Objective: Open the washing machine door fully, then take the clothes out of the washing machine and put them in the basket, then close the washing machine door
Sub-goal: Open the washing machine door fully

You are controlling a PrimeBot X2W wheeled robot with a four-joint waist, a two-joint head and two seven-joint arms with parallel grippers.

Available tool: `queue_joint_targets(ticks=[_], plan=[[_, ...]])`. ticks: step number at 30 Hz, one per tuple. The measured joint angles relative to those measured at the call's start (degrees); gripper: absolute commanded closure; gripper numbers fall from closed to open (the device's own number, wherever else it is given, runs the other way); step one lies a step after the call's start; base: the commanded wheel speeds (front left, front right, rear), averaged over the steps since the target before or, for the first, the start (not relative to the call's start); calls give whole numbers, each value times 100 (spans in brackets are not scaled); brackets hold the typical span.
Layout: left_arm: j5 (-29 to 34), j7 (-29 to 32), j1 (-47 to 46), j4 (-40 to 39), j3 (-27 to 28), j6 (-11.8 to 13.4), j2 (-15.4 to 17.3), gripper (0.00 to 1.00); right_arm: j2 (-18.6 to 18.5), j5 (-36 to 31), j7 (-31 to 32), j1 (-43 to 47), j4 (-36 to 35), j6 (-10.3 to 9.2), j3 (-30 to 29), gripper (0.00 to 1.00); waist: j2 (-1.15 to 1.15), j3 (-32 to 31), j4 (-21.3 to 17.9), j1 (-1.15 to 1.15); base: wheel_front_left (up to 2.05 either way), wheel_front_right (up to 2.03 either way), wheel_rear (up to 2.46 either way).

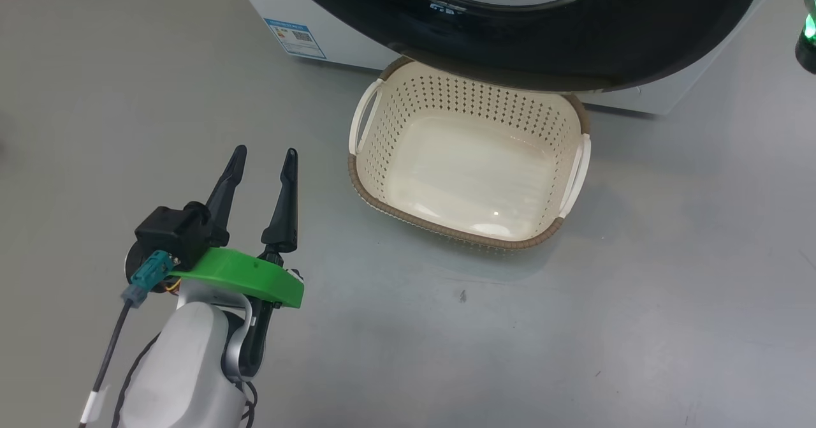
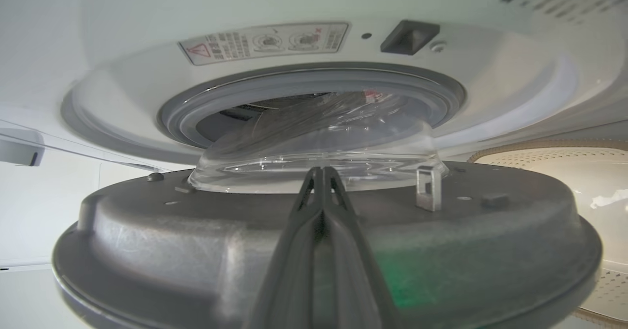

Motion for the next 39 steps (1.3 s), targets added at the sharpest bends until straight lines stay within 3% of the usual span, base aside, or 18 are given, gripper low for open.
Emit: queue_joint_targets(ticks=[23,39], plan=[[-1,0,244,77,-92,18,2,0,386,213,304,826,134,359,125,100,0,-597,-72,0,0,0,0],[110,0,627,272,15,100,7,0,846,400,530,1656,179,804,321,100,0,-1214,-124,0,0,0,0]])
